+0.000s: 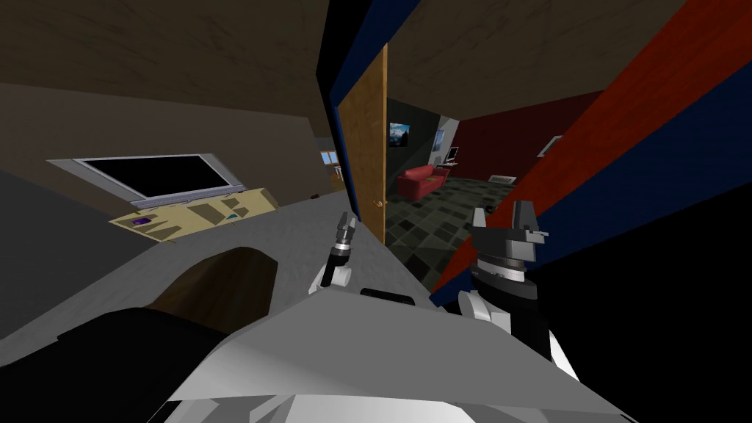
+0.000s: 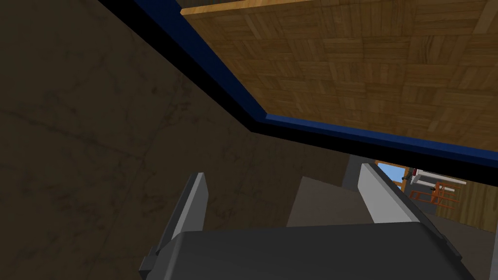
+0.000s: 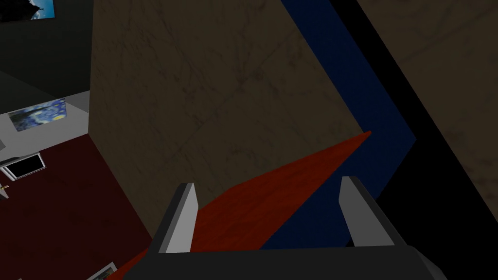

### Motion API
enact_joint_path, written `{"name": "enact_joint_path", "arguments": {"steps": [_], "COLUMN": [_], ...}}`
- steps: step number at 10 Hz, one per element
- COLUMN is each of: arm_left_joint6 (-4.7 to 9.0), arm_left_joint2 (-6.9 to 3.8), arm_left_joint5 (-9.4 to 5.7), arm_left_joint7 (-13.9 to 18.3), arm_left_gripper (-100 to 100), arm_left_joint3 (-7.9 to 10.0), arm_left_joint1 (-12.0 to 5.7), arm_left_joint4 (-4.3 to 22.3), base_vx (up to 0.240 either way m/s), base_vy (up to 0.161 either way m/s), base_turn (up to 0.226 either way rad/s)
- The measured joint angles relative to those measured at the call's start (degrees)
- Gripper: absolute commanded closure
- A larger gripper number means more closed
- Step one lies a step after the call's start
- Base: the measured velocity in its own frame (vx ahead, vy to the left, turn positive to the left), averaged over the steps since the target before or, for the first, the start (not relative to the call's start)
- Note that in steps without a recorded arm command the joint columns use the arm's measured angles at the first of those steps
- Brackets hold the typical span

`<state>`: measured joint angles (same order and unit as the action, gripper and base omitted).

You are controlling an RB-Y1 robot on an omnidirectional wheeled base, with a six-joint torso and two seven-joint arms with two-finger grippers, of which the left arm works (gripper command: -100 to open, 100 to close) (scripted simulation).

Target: Push the door open

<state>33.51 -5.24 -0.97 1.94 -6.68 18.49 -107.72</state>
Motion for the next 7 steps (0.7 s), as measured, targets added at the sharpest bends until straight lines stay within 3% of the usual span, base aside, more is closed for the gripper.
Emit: {"name": "enact_joint_path", "arguments": {"steps": [7], "arm_left_joint6": [1.78], "arm_left_joint2": [-0.37], "arm_left_joint5": [1.7], "arm_left_joint7": [1.8], "arm_left_gripper": [-100], "arm_left_joint3": [-2.73], "arm_left_joint1": [-4.18], "arm_left_joint4": [9.84], "base_vx": [0.094], "base_vy": [0.072], "base_turn": [-0.024]}}
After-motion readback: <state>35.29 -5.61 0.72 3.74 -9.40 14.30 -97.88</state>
